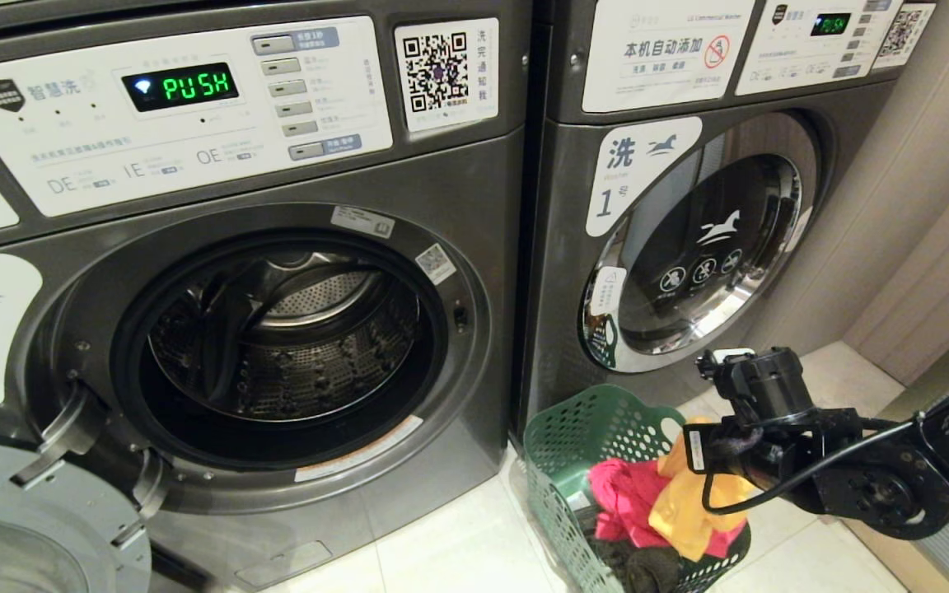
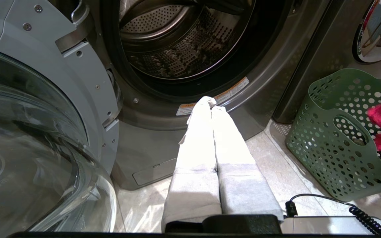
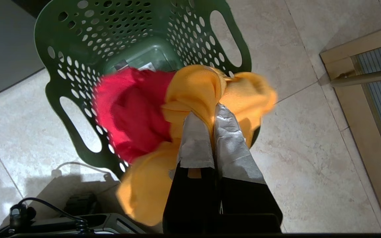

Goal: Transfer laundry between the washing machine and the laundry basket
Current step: Pick a cloth and place it into the basket

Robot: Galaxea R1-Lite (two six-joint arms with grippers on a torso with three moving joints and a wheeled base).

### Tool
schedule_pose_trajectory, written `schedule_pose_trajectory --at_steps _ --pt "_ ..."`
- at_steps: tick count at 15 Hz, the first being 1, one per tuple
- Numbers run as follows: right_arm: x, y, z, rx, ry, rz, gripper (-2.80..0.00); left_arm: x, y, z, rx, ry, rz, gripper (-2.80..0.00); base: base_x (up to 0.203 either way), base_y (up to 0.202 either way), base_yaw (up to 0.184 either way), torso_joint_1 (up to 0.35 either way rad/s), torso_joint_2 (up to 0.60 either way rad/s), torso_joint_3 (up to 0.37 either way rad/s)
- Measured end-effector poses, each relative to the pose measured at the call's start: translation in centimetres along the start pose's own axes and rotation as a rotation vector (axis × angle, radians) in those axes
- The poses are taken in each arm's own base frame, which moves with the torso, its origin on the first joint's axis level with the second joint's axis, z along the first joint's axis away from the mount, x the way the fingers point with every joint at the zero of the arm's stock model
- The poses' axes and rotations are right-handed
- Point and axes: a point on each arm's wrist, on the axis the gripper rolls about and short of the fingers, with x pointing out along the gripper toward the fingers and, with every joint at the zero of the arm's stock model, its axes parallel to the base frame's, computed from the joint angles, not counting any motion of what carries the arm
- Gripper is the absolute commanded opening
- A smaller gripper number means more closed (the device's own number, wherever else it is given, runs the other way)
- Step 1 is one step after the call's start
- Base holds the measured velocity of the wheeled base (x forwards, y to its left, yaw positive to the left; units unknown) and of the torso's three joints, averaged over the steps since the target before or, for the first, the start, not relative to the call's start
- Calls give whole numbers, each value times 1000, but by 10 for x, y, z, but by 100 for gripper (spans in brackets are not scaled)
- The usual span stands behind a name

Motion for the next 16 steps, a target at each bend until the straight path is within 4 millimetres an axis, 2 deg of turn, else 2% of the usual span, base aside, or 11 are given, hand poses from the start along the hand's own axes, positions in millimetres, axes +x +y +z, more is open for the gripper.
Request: schedule_pose_trajectory --at_steps 1,10,16 --pt "1 0 -2 1 5 1 0 0 0 0 0 0 0 -280 0 0 0 0 0 0" --pt "11 3 -6 2 -18 7 0 0 0 0 2 0 0 -280 0 0 0 0 0 0" --pt "-19 4 1 -107 -93 -16 0 0 0 0 3 0 0 -280 0 0 0 0 0 0"
